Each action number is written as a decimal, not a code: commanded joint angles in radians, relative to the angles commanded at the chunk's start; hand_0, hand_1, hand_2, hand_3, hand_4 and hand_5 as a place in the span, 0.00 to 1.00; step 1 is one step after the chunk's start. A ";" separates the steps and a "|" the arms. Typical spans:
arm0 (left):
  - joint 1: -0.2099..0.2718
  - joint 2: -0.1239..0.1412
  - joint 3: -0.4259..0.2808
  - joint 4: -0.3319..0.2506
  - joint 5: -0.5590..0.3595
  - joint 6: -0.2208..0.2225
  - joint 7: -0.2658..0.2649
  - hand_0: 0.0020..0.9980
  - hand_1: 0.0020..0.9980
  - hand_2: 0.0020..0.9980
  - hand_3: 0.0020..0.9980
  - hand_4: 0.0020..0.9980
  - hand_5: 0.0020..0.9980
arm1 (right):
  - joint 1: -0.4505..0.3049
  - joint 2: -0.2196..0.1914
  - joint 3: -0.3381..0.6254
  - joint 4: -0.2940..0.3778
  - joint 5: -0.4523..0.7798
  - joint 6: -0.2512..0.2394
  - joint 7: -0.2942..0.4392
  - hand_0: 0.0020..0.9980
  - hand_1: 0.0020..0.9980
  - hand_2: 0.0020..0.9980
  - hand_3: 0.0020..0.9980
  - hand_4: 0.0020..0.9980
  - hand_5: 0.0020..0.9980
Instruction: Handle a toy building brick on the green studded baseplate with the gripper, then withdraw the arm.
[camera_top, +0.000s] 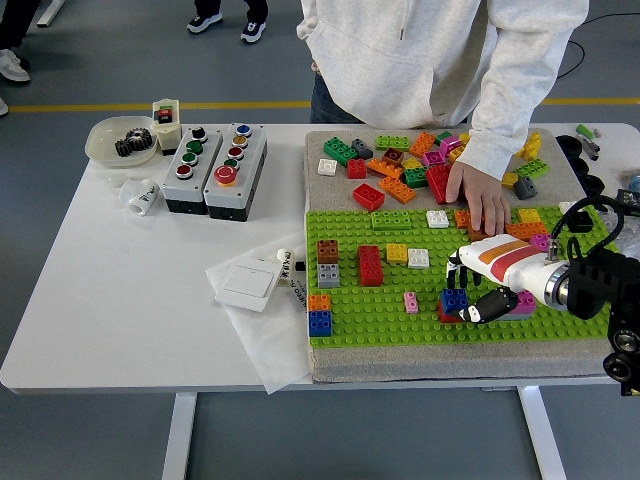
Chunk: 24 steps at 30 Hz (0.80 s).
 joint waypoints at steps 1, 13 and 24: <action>0.000 0.000 0.000 0.000 0.000 0.000 0.000 0.75 0.75 0.80 0.61 0.64 0.62 | -0.001 0.002 0.001 -0.004 0.002 0.000 0.000 0.52 0.45 0.50 0.48 0.79 0.33; 0.000 0.000 0.005 -0.001 -0.006 0.001 -0.001 0.75 0.75 0.80 0.61 0.64 0.62 | -0.005 0.001 0.005 -0.013 0.010 0.009 -0.003 0.52 0.46 0.50 0.48 0.80 0.34; 0.000 -0.001 0.002 -0.001 -0.002 0.000 0.000 0.75 0.75 0.80 0.61 0.64 0.62 | -0.003 -0.005 0.002 -0.002 0.014 0.012 0.002 0.52 0.46 0.50 0.48 0.81 0.35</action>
